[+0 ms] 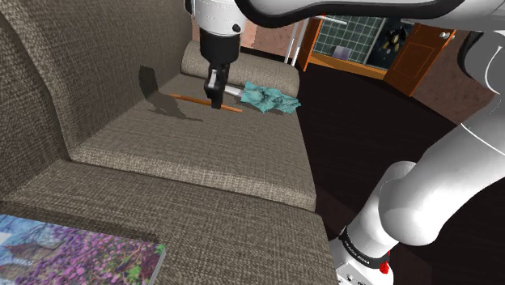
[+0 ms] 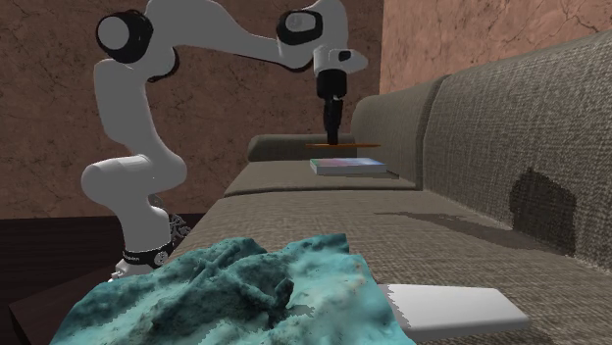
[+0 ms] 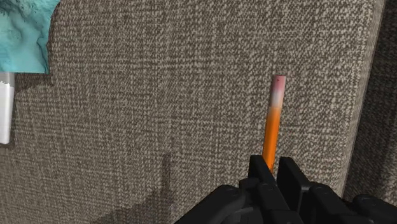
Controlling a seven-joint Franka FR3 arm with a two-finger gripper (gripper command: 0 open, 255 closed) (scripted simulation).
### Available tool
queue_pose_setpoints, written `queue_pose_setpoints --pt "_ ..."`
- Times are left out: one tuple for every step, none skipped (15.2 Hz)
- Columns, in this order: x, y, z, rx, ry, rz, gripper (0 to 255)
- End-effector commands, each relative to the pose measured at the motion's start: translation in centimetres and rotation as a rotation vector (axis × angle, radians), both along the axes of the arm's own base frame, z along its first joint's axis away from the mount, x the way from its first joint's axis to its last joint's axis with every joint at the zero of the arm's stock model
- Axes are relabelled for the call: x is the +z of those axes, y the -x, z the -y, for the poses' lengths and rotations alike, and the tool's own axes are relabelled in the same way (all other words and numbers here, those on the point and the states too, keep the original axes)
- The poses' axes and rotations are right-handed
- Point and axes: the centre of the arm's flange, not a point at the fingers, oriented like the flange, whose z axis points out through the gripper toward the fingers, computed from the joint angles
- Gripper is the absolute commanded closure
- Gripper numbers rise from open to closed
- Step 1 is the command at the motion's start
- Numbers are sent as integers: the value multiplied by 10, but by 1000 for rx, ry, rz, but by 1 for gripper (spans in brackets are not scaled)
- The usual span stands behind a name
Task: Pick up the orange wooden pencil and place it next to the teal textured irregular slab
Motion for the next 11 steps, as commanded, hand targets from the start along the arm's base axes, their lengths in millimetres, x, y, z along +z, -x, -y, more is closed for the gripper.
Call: queue_pose_setpoints --pt "-1 9 27 1 -1 -1 255" --pt "-1 12 39 1 -1 -1 255" --pt "-1 16 52 1 -1 -1 255" --pt "-1 20 65 1 -1 -1 255" --pt "-1 24 77 1 -1 -1 255" --pt "-1 27 90 1 -1 -1 255" --pt "-1 31 103 1 -1 -1 255" --pt "-1 35 115 1 -1 -1 255" --pt "-1 39 128 1 -1 -1 255" --pt "-1 42 141 1 -1 -1 255" --pt "-1 46 153 1 -1 -1 255"
